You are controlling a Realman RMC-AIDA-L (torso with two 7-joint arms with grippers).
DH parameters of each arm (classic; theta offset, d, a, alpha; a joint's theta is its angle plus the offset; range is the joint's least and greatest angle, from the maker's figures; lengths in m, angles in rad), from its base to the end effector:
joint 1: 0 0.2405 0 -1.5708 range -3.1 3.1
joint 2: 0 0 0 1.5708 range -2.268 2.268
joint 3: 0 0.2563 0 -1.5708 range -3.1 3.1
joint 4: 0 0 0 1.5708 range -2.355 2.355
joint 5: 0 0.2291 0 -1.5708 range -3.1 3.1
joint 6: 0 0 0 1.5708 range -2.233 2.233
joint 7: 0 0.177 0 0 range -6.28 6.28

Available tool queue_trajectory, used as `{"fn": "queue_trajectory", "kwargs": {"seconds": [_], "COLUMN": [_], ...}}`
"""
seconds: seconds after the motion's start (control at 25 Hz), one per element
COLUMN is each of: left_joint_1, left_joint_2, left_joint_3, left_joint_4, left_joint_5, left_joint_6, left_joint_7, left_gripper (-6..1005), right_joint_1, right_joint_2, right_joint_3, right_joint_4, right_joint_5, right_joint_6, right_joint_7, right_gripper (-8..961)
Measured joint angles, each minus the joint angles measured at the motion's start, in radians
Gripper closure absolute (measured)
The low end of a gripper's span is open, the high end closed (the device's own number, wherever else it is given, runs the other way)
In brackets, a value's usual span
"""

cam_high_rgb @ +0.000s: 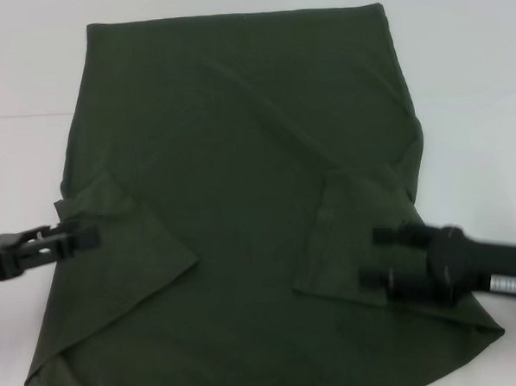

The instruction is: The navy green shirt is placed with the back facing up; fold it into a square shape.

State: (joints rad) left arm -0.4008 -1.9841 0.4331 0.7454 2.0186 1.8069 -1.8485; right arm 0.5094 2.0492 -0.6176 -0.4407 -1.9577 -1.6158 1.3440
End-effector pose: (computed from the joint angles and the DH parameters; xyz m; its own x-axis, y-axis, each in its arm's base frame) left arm -0.3085 0.3167 0.0626 0.4192 0.6533 0.6305 0.7991 -0.5951 0.0854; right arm 0.2740 0.3285 -0.0423 0.6501 -0.4515 -0.6111 -0.5665 -0.8240 0.0061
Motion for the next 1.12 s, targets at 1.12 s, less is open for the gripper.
{"fn": "queue_trajectory", "kwargs": {"seconds": [1.12], "left_joint_1": [-0.048], "left_joint_2": [0.1], "left_joint_3": [-0.011], "left_joint_4": [-0.009], "left_joint_5": [0.513], "left_joint_6": [-0.021], "left_joint_7": [-0.695], "left_gripper": [123], "right_joint_1": [-0.044], "right_joint_2": [0.045], "right_joint_3": [-0.068], "right_joint_4": [-0.05], "right_joint_5": [-0.035], "right_joint_6": [0.035], "right_joint_7": [-0.445], "right_gripper": [7]}}
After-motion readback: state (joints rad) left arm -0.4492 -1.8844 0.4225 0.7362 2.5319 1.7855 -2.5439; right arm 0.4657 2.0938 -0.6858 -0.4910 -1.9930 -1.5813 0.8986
